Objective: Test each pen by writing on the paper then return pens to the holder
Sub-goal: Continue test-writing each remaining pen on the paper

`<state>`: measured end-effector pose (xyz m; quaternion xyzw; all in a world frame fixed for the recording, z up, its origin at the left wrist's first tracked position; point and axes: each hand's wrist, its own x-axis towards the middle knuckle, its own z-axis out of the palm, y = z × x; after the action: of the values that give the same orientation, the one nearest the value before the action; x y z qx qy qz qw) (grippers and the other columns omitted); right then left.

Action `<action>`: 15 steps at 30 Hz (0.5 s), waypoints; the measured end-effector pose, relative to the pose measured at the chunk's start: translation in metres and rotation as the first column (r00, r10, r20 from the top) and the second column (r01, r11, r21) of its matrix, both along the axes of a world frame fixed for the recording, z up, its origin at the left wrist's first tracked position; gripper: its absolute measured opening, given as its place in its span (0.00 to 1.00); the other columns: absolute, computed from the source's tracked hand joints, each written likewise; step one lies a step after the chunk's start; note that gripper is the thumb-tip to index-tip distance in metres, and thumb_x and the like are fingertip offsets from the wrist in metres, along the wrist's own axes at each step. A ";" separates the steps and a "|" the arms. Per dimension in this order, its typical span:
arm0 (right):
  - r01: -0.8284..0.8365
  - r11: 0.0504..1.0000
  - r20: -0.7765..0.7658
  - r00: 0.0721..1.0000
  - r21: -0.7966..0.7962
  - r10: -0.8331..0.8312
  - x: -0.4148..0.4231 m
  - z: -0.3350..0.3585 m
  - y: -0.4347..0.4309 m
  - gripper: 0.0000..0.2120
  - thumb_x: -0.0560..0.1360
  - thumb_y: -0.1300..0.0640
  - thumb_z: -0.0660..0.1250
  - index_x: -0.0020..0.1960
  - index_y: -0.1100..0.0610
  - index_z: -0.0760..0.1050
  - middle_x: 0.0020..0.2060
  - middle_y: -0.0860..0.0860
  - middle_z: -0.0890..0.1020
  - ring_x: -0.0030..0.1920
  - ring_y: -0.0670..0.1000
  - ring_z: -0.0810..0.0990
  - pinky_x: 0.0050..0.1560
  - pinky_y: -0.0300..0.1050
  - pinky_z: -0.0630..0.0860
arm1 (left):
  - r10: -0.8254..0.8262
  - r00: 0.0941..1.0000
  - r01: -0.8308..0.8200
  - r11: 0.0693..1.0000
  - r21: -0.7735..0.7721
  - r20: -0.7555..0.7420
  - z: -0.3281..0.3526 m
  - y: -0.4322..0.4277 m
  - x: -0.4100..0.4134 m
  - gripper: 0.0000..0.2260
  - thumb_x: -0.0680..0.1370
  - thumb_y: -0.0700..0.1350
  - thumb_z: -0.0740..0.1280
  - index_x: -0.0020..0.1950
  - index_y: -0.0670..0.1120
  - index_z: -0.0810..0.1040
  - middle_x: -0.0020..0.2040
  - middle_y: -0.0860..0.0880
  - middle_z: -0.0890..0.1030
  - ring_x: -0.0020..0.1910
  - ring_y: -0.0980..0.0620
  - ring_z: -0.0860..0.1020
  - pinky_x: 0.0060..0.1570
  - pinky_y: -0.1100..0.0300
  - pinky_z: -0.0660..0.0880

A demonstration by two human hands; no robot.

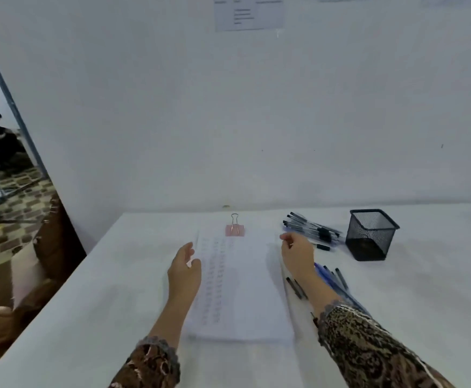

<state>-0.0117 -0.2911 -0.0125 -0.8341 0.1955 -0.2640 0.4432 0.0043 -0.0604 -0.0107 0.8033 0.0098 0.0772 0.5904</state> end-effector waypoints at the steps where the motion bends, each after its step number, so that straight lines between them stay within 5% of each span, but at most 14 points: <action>1: -0.004 0.996 -0.071 0.997 -0.084 -0.002 0.010 -0.001 -0.009 0.14 0.75 0.70 0.57 0.57 0.65 0.77 0.54 0.60 0.79 0.57 0.58 0.76 0.51 0.38 0.68 | -0.008 1.000 0.008 1.000 0.030 -0.013 -0.004 0.003 0.008 0.19 0.78 0.36 0.57 0.68 0.46 0.68 0.65 0.47 0.73 0.60 0.51 0.72 0.57 0.57 0.72; 7: -0.157 0.772 -0.516 0.821 -0.616 -0.245 0.039 -0.007 -0.045 0.19 0.79 0.65 0.52 0.68 0.57 0.67 0.69 0.55 0.67 0.69 0.58 0.64 0.67 0.52 0.63 | -0.108 0.992 0.120 0.961 0.251 -0.062 -0.021 0.016 0.040 0.21 0.78 0.36 0.57 0.72 0.44 0.65 0.70 0.47 0.69 0.68 0.49 0.68 0.67 0.58 0.63; 12: -0.233 0.706 -0.560 0.783 -0.669 -0.272 0.052 -0.011 -0.054 0.15 0.79 0.63 0.54 0.64 0.56 0.69 0.65 0.55 0.71 0.66 0.57 0.67 0.65 0.51 0.65 | -0.220 0.976 0.183 0.835 0.519 0.009 -0.033 0.020 0.054 0.20 0.79 0.38 0.56 0.71 0.43 0.66 0.64 0.47 0.74 0.63 0.49 0.71 0.70 0.58 0.57; 15: -0.215 0.741 -0.488 0.856 -0.636 -0.171 0.059 -0.005 -0.054 0.12 0.79 0.64 0.55 0.61 0.57 0.69 0.59 0.56 0.72 0.59 0.58 0.73 0.57 0.50 0.69 | -0.240 0.969 0.150 0.774 0.616 0.065 -0.042 0.021 0.056 0.19 0.79 0.39 0.55 0.71 0.44 0.67 0.69 0.48 0.70 0.69 0.50 0.66 0.72 0.58 0.54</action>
<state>0.0474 -0.3450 -0.0173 -0.9780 0.1883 -0.0771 0.0468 0.0601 -0.0393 -0.0528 0.9389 -0.1402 0.0708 0.3061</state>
